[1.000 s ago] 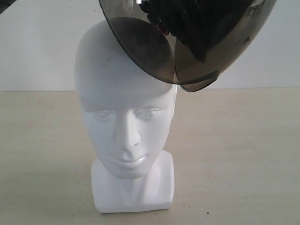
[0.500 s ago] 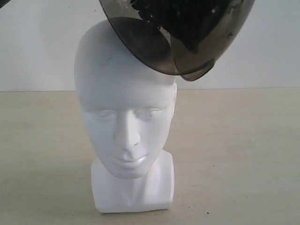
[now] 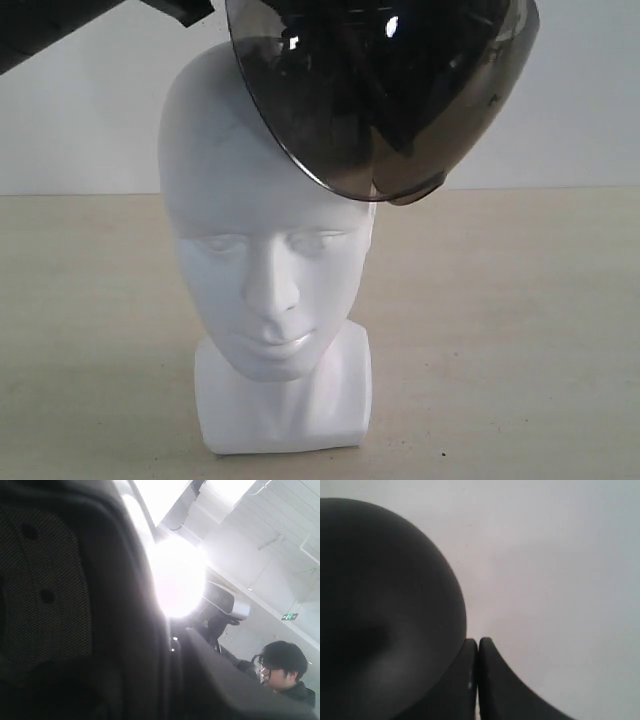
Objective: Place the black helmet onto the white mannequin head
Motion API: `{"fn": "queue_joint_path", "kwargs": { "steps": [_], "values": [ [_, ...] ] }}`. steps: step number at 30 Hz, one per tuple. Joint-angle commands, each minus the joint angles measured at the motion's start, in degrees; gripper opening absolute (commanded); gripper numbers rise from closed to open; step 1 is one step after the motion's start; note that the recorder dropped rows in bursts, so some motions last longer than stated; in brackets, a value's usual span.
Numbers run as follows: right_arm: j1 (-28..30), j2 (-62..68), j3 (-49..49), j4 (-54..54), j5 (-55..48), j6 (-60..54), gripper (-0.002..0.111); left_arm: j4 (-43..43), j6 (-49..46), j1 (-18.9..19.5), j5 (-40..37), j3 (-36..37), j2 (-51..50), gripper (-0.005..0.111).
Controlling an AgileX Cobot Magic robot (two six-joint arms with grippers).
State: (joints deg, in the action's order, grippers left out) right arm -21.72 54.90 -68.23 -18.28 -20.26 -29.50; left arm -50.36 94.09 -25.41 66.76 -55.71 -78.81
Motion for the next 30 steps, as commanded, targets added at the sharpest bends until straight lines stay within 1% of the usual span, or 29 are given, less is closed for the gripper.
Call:
{"fn": "queue_joint_path", "kwargs": {
  "steps": [1, 3, 17, 24, 30],
  "values": [
    [-0.1, 4.4, -3.8, -12.7, -5.4, -13.8, 0.0, 3.0, -3.4, 0.2, 3.2, 1.7, 0.9, 0.004],
    [-0.1, 5.1, -4.3, -17.5, -5.6, -17.7, 0.0, 3.0, -3.8, 0.2, 3.2, 2.9, 0.9, 0.004],
    [-0.1, 5.9, -4.4, -21.0, -7.8, -22.0, 0.0, 3.4, -6.8, 0.3, 3.2, 6.8, 2.8, 0.004],
    [-0.1, 6.8, -4.5, -25.4, -8.1, -25.5, 0.0, 6.5, -9.4, 0.3, 3.2, 11.6, 4.3, 0.004],
    [-0.1, 9.0, -5.7, -28.0, -9.0, -27.6, 0.0, 7.7, -10.4, 0.3, 3.2, 13.3, 5.4, 0.004]
  ]
}}
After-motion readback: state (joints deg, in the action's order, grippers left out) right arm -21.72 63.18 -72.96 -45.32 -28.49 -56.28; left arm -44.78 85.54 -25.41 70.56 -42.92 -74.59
